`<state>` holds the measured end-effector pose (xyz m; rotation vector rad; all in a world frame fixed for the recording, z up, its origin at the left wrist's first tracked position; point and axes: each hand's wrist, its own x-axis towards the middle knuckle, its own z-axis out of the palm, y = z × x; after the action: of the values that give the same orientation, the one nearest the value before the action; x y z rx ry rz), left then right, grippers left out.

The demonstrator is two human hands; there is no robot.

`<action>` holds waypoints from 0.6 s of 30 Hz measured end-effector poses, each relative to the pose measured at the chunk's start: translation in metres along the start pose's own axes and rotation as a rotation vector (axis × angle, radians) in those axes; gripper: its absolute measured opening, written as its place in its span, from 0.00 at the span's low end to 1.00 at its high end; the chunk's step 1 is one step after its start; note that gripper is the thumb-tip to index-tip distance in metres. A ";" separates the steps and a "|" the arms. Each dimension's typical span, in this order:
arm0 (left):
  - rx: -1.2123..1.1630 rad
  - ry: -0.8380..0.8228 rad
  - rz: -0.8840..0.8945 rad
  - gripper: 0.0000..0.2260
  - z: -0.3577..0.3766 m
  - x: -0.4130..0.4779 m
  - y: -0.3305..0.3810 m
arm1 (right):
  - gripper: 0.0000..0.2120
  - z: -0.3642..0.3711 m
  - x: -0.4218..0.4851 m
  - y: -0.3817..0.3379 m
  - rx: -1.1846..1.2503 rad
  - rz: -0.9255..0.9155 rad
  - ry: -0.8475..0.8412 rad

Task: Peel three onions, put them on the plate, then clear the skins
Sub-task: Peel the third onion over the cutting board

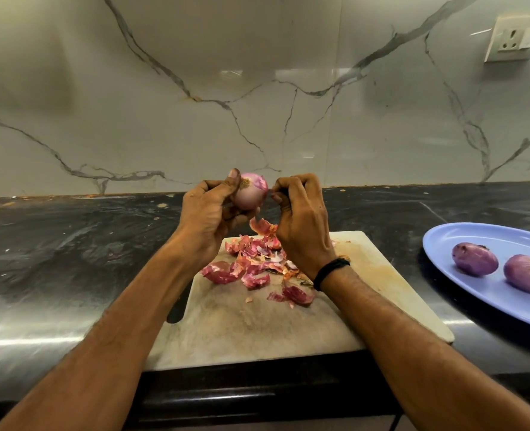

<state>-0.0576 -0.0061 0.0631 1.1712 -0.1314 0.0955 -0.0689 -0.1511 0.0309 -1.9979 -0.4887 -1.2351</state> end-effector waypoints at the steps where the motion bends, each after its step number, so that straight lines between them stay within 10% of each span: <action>1: -0.018 0.008 -0.002 0.11 -0.001 0.001 0.001 | 0.25 0.000 0.000 0.000 0.010 0.015 0.000; 18: 0.127 -0.017 0.063 0.11 -0.003 -0.002 0.001 | 0.15 0.003 0.000 0.010 -0.014 -0.075 0.011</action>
<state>-0.0592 -0.0031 0.0625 1.2948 -0.1798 0.1511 -0.0611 -0.1558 0.0260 -1.9990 -0.5556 -1.2975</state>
